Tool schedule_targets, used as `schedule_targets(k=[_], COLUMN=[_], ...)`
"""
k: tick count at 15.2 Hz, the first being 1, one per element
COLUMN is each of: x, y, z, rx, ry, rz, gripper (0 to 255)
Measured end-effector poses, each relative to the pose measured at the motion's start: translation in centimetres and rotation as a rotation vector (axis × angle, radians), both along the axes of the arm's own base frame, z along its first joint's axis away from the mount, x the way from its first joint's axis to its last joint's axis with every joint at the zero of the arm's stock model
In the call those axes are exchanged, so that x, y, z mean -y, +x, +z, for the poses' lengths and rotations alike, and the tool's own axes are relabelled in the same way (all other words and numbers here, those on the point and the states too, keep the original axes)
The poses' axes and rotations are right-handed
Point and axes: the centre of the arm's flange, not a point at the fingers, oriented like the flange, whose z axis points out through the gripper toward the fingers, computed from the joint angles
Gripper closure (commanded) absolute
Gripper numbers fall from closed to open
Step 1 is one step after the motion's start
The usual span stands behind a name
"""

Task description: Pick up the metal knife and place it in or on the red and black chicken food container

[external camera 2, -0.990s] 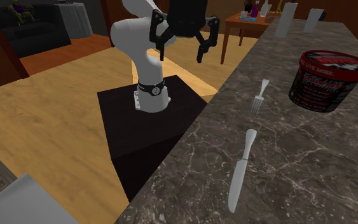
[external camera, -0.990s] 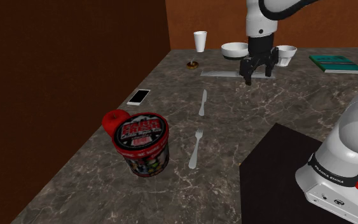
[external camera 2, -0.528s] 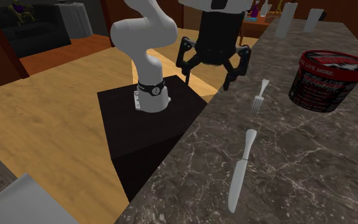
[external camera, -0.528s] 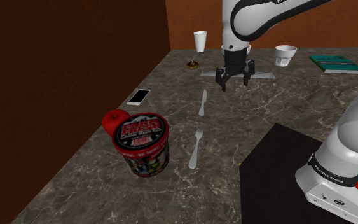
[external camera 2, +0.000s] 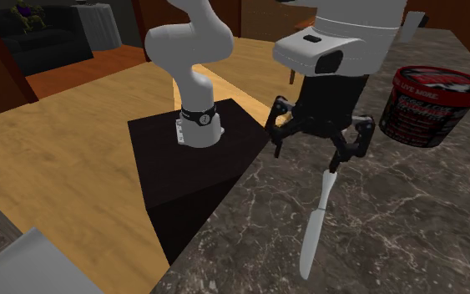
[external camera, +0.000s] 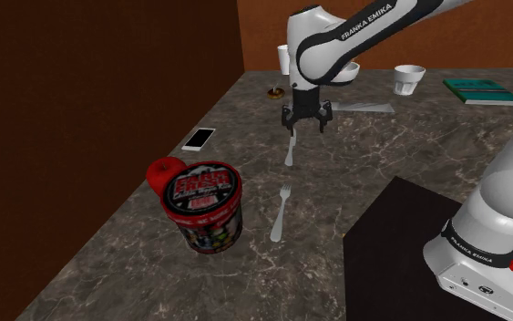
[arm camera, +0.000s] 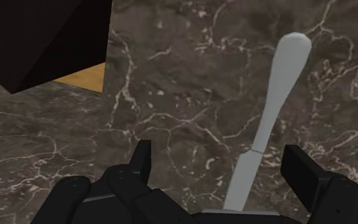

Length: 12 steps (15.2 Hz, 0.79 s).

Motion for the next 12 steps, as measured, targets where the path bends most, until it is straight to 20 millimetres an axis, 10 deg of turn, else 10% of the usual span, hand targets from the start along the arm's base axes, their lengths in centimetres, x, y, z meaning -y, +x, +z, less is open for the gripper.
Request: schedule_targets(k=[5, 12], x=[-0.1, 0.0], y=[4.9, 5.6], z=[-2.5, -6.1], rx=[0.046, 0.052], ry=[-0.016, -0.018], rz=[-0.133, -0.151], gripper=[0, 0])
